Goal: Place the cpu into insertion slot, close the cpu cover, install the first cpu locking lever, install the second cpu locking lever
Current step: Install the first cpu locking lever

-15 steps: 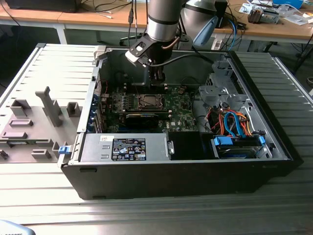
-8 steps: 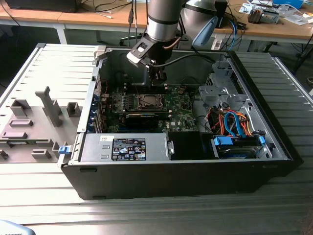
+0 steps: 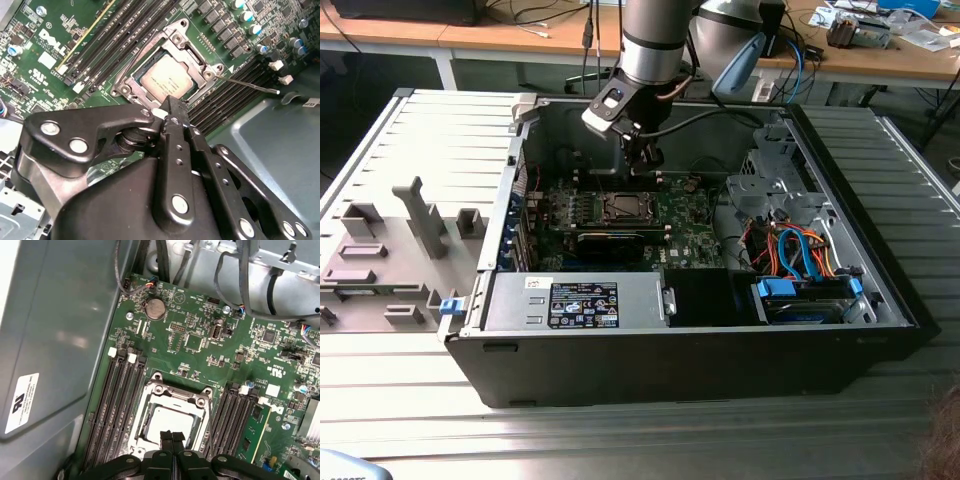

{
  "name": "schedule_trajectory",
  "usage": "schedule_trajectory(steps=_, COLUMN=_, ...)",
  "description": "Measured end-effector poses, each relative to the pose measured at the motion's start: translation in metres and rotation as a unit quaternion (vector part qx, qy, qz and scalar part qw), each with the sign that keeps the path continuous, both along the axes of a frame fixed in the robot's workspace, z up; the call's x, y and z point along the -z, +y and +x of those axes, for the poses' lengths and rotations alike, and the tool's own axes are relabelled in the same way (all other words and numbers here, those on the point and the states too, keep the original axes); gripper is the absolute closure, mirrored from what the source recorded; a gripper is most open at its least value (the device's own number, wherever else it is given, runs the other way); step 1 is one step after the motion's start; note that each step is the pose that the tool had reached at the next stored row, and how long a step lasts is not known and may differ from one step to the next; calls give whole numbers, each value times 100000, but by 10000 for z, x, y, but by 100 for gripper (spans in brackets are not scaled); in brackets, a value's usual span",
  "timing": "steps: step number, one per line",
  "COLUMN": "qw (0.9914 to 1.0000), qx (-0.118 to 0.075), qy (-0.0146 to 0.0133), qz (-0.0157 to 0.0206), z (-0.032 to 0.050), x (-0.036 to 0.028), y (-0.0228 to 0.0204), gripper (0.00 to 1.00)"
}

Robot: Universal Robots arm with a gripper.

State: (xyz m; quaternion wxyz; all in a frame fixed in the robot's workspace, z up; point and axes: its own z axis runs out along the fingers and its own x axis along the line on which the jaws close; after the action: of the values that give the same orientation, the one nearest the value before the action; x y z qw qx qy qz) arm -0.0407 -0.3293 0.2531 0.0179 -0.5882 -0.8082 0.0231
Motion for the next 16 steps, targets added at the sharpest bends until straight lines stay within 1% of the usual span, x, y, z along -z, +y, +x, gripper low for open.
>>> schedule_trajectory(steps=3, qw=99986, qx=-1669, qy=-1, qz=0, z=0, x=0, y=0, gripper=89)
schedule_trajectory(steps=10, qw=99922, qx=-3944, qy=0, qz=0, z=0, x=0, y=0, gripper=89)
schedule_trajectory(steps=14, qw=99867, qx=-5163, qy=-1, qz=1, z=0, x=0, y=0, gripper=89)
schedule_trajectory(steps=16, qw=99818, qx=-6035, qy=0, qz=0, z=0, x=0, y=0, gripper=89)
